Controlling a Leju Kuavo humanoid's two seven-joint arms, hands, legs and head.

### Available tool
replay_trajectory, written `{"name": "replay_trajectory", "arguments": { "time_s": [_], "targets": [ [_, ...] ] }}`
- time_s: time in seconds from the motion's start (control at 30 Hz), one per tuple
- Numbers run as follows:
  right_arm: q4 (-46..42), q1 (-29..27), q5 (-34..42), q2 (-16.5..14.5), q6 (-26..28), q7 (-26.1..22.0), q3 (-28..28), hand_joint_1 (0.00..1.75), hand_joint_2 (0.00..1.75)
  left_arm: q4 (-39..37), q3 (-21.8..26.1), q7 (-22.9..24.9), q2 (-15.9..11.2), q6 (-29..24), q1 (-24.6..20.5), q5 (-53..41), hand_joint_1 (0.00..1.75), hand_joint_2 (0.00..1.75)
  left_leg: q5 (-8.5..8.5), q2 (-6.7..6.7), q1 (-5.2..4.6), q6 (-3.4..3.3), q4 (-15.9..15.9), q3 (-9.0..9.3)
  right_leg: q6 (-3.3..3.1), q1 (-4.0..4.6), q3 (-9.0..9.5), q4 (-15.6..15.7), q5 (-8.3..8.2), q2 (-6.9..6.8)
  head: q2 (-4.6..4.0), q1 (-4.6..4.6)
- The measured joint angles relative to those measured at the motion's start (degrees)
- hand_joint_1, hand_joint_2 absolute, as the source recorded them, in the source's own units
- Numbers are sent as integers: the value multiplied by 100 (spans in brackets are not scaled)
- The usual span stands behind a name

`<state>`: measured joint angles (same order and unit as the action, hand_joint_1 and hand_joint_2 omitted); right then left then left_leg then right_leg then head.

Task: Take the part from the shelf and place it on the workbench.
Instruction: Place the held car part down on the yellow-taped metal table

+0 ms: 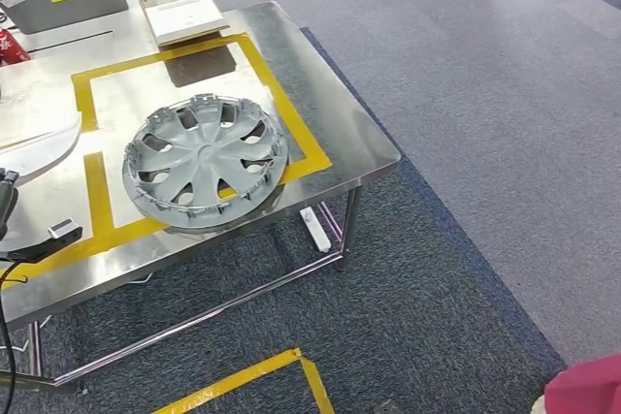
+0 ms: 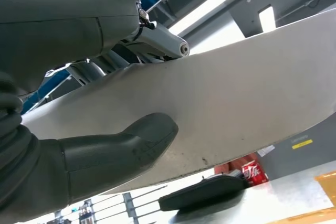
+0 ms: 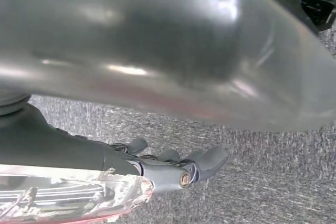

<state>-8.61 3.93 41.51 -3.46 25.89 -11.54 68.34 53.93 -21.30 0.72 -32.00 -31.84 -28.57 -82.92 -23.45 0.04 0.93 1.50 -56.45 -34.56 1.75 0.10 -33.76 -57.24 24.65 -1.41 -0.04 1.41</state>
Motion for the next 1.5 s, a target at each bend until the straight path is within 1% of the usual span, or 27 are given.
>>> {"name": "replay_trajectory", "arguments": {
  "time_s": [0.07,0.13,0.27,0.37,0.5,0.67,0.87,1.1,1.3,1.5],
  "targets": [
    [0,2,-60,-5,33,48,4,0,0,70,25,25,-111,-60,129,64,175,175,2,5,2,3,3,-1,-1,3,-9,-11,0,11,0,0],
    [0,-1,-136,-22,80,105,16,0,0,199,121,39,-308,-124,356,214,175,175,4,12,3,7,3,-1,-4,5,-21,-23,2,23,0,-2],
    [-2,5,-239,-101,166,202,82,0,0,531,521,51,-738,-240,978,437,0,175,6,17,6,16,4,-3,-27,8,-39,-39,18,22,0,-3],
    [-2,19,-265,-166,173,246,136,0,0,666,876,37,-913,-384,1298,333,0,175,8,10,10,18,4,-7,-33,13,-40,-42,30,3,1,-3],
    [-4,50,-250,-220,180,267,158,0,0,679,1203,-190,-941,-440,1360,212,0,0,11,5,13,22,5,-8,-32,15,-37,-44,29,-3,0,-2],
    [-4,68,-222,-254,207,253,161,0,0,656,1348,-510,-942,-456,1221,284,0,0,17,4,12,29,5,-9,-34,15,-37,-45,19,-1,0,-2],
    [-4,82,-178,-271,213,246,161,0,0,581,1355,-660,-939,-482,1019,278,0,0,19,4,13,30,5,-8,-33,16,-38,-45,17,0,0,-3],
    [-4,91,-168,-278,211,243,161,0,0,408,1278,-735,-927,-558,812,207,0,0,20,4,13,30,5,-9,-34,16,-39,-47,17,1,0,-2],
    [-4,93,-160,-279,209,240,161,0,0,303,1226,-753,-927,-606,737,220,0,0,19,5,13,30,5,-9,-34,16,-40,-47,17,1,0,-3],
    [-4,91,-100,-279,209,231,161,0,0,35,1275,-599,-973,-672,597,381,0,0,20,5,13,31,5,-10,-34,16,-40,-48,17,3,0,-3]
  ]
}}
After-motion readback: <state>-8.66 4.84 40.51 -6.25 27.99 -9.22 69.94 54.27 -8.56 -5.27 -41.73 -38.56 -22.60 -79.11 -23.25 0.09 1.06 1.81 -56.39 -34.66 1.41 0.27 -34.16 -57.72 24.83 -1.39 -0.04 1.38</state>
